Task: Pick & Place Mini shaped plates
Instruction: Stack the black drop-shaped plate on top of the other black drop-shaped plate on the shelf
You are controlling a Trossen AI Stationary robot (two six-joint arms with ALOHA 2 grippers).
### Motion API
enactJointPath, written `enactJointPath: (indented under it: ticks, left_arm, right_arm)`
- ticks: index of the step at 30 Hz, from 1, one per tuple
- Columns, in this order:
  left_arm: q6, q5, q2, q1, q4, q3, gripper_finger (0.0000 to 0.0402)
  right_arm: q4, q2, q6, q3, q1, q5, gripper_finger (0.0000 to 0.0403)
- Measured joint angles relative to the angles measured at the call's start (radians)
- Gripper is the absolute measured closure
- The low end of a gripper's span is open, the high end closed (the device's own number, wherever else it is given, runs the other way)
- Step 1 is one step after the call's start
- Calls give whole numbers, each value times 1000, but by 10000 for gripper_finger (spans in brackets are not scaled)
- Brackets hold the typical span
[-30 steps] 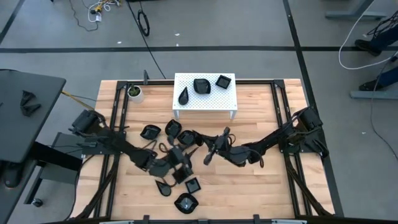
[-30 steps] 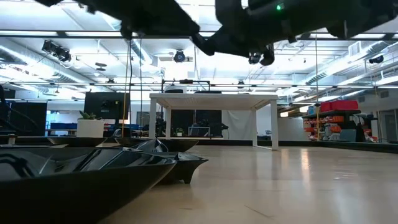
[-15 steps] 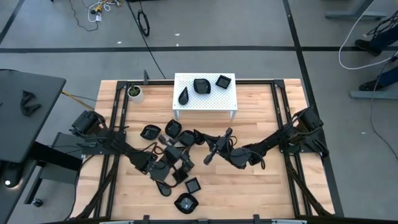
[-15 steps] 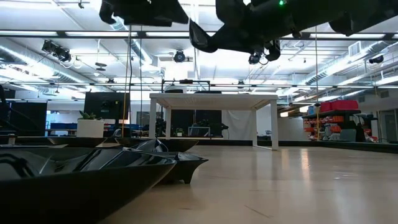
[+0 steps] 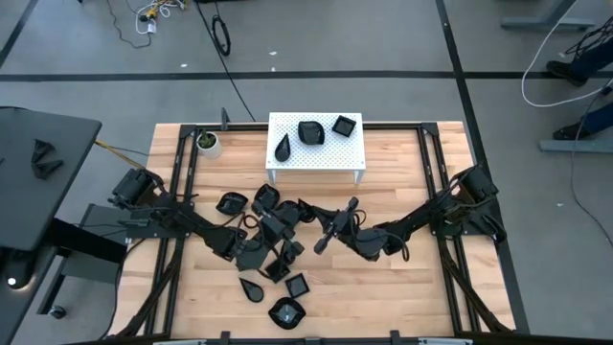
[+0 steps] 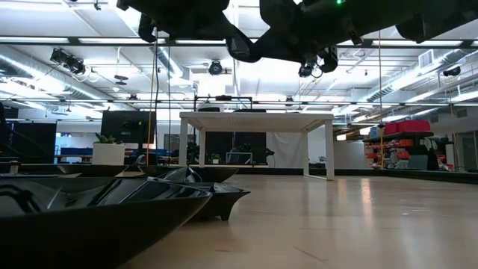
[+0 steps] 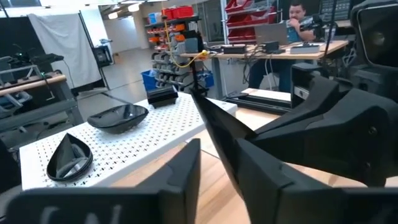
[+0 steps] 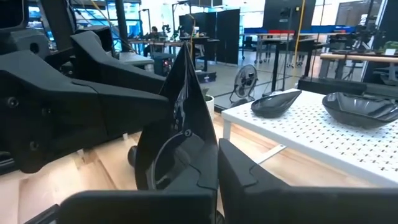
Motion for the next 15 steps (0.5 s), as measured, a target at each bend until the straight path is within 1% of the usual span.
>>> enactJointPath:
  ticks: [3, 8, 10, 12, 15]
  left_arm:
    - [0, 0, 0, 1, -4, 0, 333]
    - [2, -15, 0, 1, -11, 0, 391]
    - [13, -12, 0, 1, -13, 0, 395]
    - [33, -10, 0, 1, -14, 0, 394]
    - [57, -22, -5, -3, -19, -1, 397]
  right_arm:
    - [0, 0, 0, 0, 0, -6, 394]
    - [-7, 0, 3, -1, 0, -60, 374]
    - [-19, 0, -25, -1, 0, -65, 365]
    - [-24, -1, -94, -1, 8, -56, 353]
    - [-42, -23, -174, -1, 37, 11, 331]
